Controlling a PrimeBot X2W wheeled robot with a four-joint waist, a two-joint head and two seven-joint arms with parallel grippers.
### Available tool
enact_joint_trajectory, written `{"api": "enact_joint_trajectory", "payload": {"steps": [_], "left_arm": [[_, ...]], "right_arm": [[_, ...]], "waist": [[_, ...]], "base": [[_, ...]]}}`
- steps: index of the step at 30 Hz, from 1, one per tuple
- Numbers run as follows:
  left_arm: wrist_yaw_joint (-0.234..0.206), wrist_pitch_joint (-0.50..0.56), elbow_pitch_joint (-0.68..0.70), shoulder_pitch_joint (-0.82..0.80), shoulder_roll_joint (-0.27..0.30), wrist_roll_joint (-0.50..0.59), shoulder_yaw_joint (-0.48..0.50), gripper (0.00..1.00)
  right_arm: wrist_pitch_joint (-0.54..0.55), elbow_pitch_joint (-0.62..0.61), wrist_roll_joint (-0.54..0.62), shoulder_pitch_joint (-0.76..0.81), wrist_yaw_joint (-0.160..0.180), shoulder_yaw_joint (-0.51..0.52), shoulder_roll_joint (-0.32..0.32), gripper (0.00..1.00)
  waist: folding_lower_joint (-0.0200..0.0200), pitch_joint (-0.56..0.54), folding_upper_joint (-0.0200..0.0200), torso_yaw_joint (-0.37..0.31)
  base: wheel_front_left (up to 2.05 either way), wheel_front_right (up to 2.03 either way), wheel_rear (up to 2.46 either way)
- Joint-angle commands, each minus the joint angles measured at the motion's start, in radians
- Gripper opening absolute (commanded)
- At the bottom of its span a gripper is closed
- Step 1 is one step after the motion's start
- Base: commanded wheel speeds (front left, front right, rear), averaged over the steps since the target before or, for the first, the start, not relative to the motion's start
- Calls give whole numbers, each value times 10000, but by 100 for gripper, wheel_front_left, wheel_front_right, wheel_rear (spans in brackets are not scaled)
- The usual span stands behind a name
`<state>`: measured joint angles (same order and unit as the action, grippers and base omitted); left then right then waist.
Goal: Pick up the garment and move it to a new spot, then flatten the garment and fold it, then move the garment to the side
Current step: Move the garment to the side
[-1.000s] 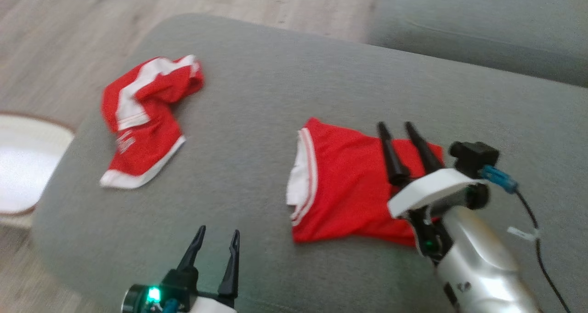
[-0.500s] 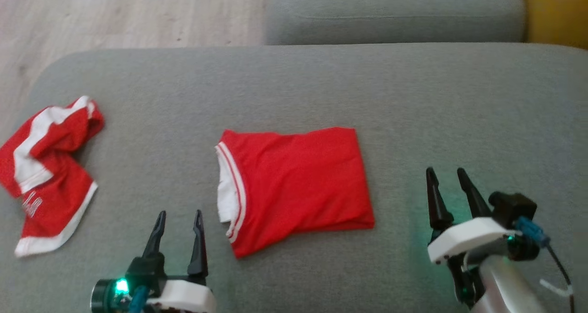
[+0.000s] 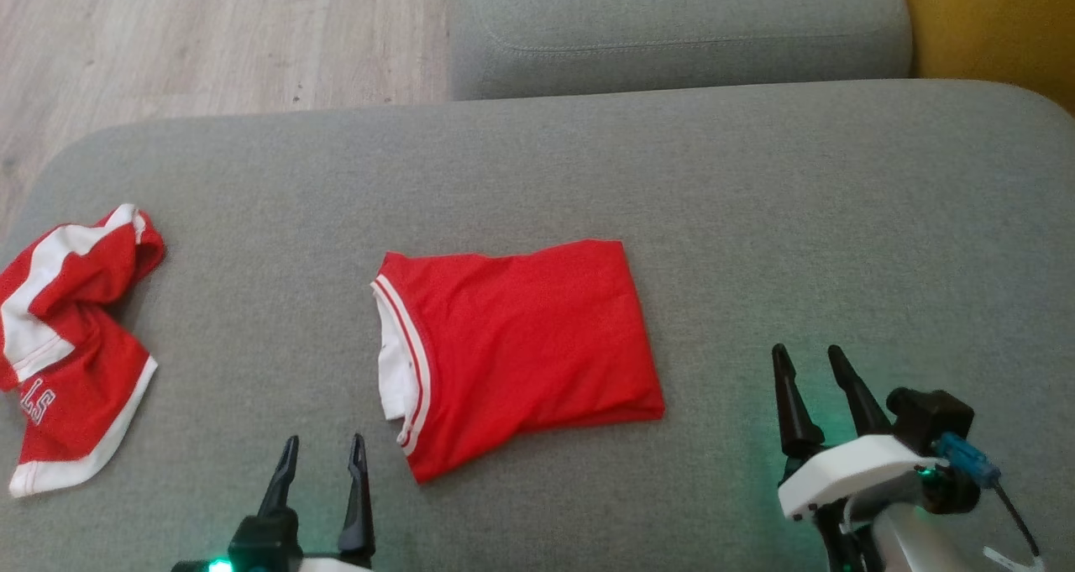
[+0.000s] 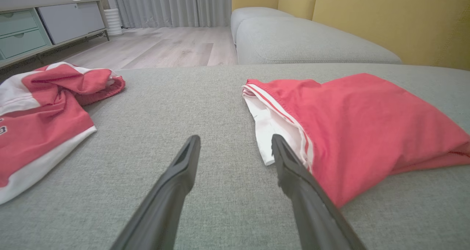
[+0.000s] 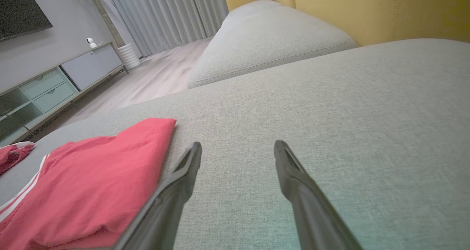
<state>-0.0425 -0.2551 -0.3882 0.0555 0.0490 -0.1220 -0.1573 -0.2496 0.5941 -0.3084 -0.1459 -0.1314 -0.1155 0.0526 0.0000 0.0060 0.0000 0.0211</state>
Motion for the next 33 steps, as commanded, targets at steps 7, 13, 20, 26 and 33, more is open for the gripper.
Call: {"api": "enact_joint_trajectory", "payload": {"steps": [7,13,20,26,33], "left_arm": [[145,-67,285,-781,12,-40,-113,100],[246,-67,198,-1089,12,-105,-639,100],[281,-67,94,-1211,12,-110,-827,100],[262,-67,86,-1218,12,-81,-717,100],[309,-67,237,-1131,12,-4,-452,100]], "right_arm": [[-122,-170,-650,-869,7,-1014,-23,100],[-122,979,-594,-2131,7,-1697,-24,100],[-74,3372,-875,-2873,7,-2220,-24,100],[-74,3948,-1753,-3015,7,-2944,-24,0],[-118,3187,-1369,-3336,7,-2652,-24,0]], "waist": [[0,525,0,614],[0,1050,0,1537],[0,1385,0,2198],[0,1399,0,2076],[0,1071,0,352]], "base": [[0,0,0],[0,0,0],[0,0,0],[0,0,0],[0,0,0]]}}
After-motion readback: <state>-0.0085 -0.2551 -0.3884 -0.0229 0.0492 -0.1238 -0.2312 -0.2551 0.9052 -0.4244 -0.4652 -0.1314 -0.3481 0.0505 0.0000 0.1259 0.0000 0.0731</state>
